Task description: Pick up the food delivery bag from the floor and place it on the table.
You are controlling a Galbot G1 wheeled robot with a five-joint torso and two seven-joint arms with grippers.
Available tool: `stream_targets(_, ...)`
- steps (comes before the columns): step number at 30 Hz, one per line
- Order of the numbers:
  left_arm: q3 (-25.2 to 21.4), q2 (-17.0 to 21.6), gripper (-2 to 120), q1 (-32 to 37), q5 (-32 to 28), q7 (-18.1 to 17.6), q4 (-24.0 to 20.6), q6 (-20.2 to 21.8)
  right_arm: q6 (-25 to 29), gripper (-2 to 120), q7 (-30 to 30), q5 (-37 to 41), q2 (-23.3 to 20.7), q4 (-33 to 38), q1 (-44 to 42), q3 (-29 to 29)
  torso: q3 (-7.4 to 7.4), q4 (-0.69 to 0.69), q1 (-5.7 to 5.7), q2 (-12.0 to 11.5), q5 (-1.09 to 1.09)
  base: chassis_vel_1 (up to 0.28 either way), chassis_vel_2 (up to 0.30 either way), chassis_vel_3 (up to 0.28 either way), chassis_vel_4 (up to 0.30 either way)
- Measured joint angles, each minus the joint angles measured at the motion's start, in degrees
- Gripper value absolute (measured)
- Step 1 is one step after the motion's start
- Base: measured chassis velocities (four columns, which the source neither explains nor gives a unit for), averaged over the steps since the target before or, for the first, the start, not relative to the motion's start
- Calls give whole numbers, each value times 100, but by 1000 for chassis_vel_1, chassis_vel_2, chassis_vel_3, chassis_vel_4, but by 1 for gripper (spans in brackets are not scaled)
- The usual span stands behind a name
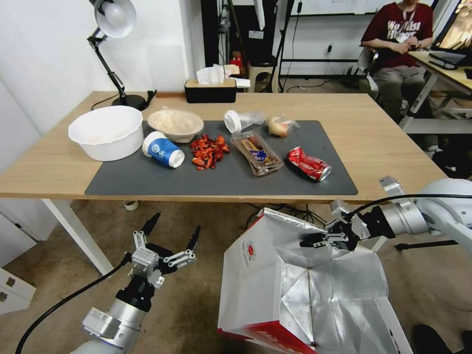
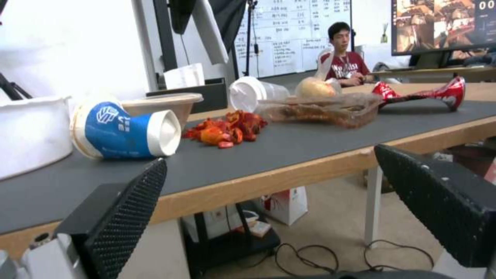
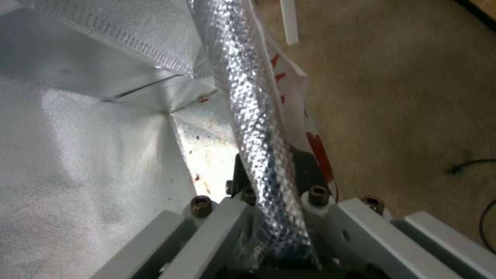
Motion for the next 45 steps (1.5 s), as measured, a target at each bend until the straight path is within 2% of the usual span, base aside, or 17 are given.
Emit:
stream_targets(12,-4,2,100,9,-3,-3,-6,3,-6,0,0,3,-3,10,66,-67,166,0,118,285,0,0,0,0,0)
stream_targets(45,-2,-1,100,20,10,-3,-42,4,-9,0,-8,4,-13,42,60,-54,701,0,534,1237,0,0,0,0,0)
